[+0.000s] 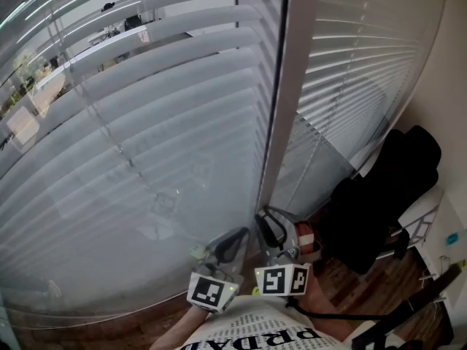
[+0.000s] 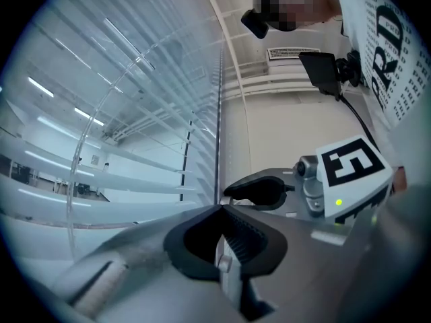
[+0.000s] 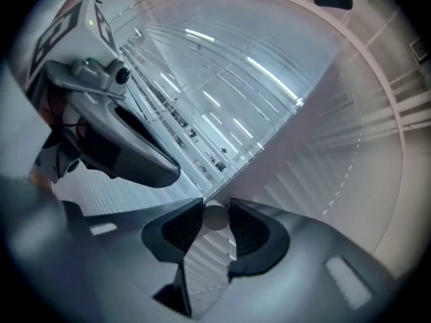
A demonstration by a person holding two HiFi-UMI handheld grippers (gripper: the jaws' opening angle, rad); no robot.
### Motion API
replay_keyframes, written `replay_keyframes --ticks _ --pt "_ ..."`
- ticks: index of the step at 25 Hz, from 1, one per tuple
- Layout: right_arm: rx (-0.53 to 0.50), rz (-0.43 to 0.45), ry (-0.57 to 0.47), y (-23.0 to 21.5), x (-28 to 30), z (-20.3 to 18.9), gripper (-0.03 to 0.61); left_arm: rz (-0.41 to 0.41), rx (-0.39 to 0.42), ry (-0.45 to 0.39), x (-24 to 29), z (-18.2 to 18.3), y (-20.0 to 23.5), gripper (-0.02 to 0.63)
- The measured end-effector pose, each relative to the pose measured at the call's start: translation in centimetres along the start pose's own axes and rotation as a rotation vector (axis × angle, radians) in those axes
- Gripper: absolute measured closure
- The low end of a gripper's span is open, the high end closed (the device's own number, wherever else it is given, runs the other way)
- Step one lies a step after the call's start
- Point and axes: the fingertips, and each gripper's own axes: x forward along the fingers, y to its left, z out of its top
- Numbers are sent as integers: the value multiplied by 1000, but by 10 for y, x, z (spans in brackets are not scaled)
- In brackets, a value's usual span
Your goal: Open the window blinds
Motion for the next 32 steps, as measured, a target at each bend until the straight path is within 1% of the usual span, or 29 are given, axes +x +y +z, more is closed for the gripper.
replay_keyframes --ticks 6,10,14,23,27,28,32 --pt "85 10 -17 -2 0 -1 443 4 -1 -1 1 -1 1 606" --pt "179 20 -32 -3 0 -1 443 2 -3 0 1 -1 0 606" --pt "240 25 -43 -5 0 -1 443 3 -2 2 2 -2 0 606" --pt "425 57 -63 -9 2 -7 443 6 -7 5 4 -3 1 606" --pt "577 70 -91 -9 2 -8 443 7 -5 6 3 -3 1 606" --pt "599 75 -94 -10 2 -9 443 9 -9 7 4 -3 1 606" --pt "626 83 -106 -11 2 -10 443 7 -7 6 5 -3 0 606"
